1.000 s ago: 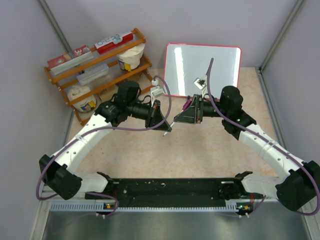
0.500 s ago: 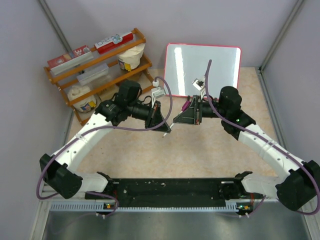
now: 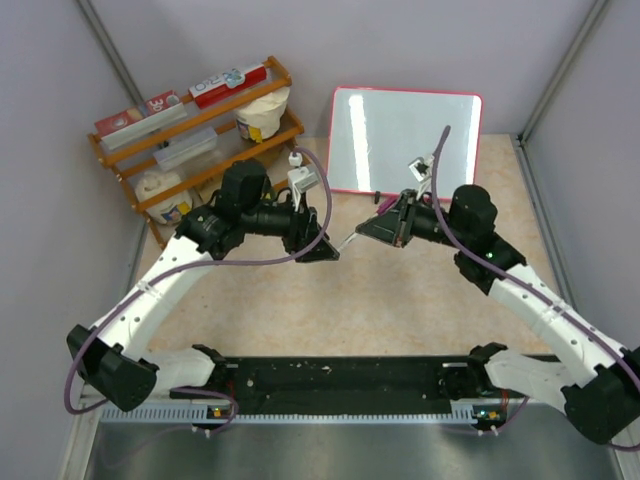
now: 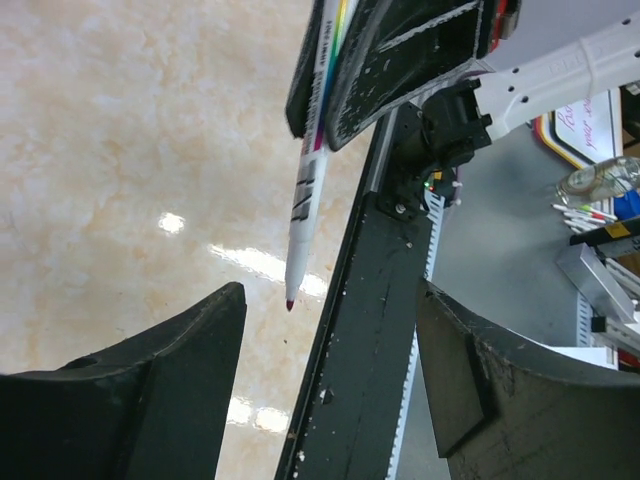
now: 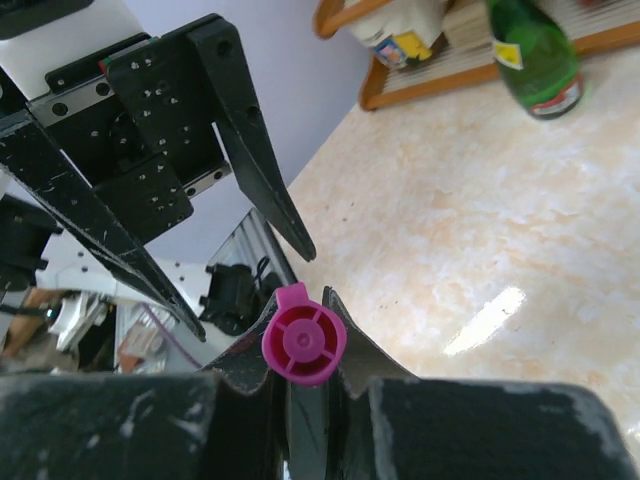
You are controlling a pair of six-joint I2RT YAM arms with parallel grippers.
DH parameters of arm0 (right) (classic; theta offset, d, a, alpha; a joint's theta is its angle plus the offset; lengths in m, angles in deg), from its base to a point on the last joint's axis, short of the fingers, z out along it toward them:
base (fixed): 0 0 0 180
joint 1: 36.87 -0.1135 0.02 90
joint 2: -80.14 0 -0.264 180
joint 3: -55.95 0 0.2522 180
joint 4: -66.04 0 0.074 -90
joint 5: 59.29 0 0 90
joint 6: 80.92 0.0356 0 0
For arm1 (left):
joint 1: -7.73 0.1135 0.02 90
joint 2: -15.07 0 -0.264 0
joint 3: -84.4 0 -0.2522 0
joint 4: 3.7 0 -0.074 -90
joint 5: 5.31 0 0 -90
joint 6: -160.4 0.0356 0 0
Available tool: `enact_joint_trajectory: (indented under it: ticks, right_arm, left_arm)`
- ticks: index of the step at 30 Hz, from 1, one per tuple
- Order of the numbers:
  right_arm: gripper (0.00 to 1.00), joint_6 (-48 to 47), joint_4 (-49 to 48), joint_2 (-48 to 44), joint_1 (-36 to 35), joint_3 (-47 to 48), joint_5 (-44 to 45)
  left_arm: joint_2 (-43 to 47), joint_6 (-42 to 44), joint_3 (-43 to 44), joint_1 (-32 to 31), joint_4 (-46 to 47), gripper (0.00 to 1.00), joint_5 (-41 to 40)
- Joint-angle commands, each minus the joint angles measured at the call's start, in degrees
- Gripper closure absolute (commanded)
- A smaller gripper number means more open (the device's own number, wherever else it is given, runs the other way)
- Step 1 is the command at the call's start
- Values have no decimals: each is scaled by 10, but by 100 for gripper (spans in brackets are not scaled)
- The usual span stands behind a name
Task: Write a sentence on the whiteboard
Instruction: Pass from the left arm to the right
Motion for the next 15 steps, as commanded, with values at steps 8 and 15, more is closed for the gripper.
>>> enact_joint_trajectory:
  ticks: [8, 15]
  right_arm:
    - [100, 18, 16, -149, -1, -84, 269]
    - [100, -34, 85, -181, 5, -69, 333]
  left_arm:
    - [22, -11, -20, 2, 47, 27, -89]
    - [19, -18, -34, 3, 50, 22, -167]
